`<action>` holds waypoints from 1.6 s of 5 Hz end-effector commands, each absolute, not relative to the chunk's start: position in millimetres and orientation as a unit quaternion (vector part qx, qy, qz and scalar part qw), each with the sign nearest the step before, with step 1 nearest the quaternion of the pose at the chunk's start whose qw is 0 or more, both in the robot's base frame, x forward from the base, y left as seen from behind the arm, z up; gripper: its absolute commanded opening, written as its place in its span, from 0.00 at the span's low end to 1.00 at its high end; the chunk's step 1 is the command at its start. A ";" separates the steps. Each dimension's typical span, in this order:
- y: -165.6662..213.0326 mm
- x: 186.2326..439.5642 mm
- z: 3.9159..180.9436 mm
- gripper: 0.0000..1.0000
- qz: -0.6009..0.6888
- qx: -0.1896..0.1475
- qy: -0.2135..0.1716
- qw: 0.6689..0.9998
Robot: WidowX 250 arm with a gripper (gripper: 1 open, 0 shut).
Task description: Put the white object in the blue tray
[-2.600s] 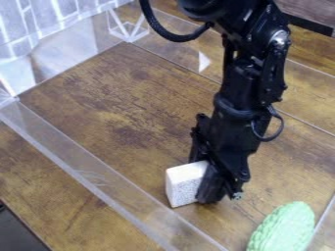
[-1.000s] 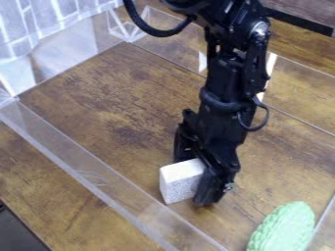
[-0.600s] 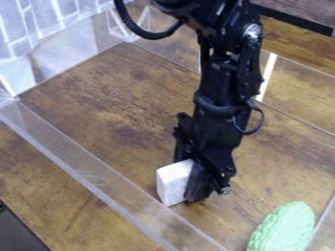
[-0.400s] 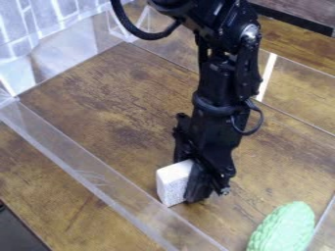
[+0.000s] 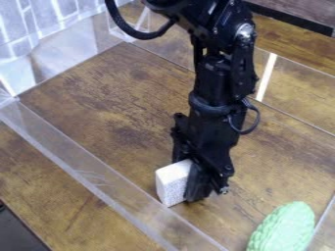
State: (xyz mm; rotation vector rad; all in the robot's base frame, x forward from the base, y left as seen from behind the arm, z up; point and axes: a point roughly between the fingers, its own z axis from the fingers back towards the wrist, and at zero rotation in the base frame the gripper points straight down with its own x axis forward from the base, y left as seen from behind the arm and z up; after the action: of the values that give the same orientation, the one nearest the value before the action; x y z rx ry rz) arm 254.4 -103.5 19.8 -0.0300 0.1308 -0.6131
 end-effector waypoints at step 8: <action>-94.9 255.6 29.9 0.00 -0.280 -0.006 0.030 0.960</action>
State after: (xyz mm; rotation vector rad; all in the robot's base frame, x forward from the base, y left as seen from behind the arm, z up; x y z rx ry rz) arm 253.8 -100.3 19.4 -0.0131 0.0913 -0.5792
